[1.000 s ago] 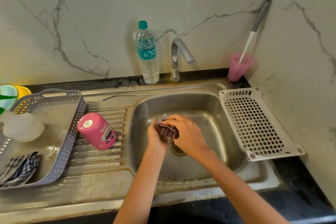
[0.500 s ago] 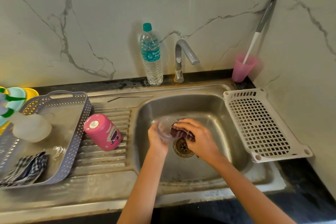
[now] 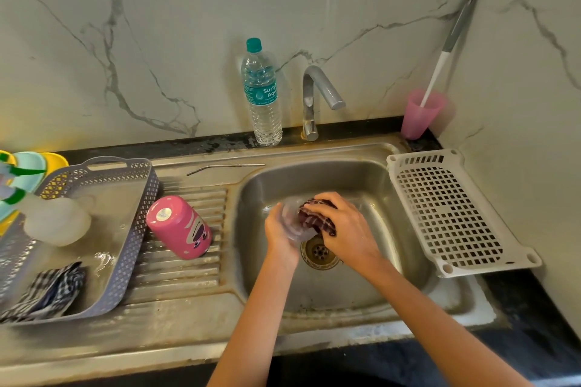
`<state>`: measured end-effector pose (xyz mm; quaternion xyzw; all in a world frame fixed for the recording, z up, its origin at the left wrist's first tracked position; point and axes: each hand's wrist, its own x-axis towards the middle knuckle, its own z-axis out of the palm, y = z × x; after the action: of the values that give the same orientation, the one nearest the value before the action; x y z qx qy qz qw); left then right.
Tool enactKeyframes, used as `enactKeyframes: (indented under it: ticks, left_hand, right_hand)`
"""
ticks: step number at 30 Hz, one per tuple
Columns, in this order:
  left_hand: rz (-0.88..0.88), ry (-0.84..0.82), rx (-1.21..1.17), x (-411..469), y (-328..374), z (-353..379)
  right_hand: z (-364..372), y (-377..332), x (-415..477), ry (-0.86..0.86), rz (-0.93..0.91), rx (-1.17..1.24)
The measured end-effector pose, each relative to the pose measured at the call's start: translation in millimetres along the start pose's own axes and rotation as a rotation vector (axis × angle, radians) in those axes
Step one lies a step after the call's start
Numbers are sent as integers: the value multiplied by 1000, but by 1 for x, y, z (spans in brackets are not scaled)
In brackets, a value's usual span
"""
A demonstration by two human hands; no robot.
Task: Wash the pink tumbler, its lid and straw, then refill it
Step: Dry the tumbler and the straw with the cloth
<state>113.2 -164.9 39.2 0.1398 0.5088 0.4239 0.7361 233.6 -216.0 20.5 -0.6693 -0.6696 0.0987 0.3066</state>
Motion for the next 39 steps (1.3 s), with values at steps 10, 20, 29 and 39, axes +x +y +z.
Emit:
enactKeyframes:
  ticks: [10,20,29,39]
  left_hand:
    - [53,-48,-13,-4,2,0]
    - [100,25,-253,17,1,-24]
    - [152,144,298,19,-5,-19]
    - [-103,-271,150,17,-5,-22]
  right_hand:
    - [-4,-9,16,152,126,268]
    - [-11,-23,0,-100,733,923]
    - [-7,-34,-6,-21,704,1027]
    - [-15,-16,-3,-178,138,356]
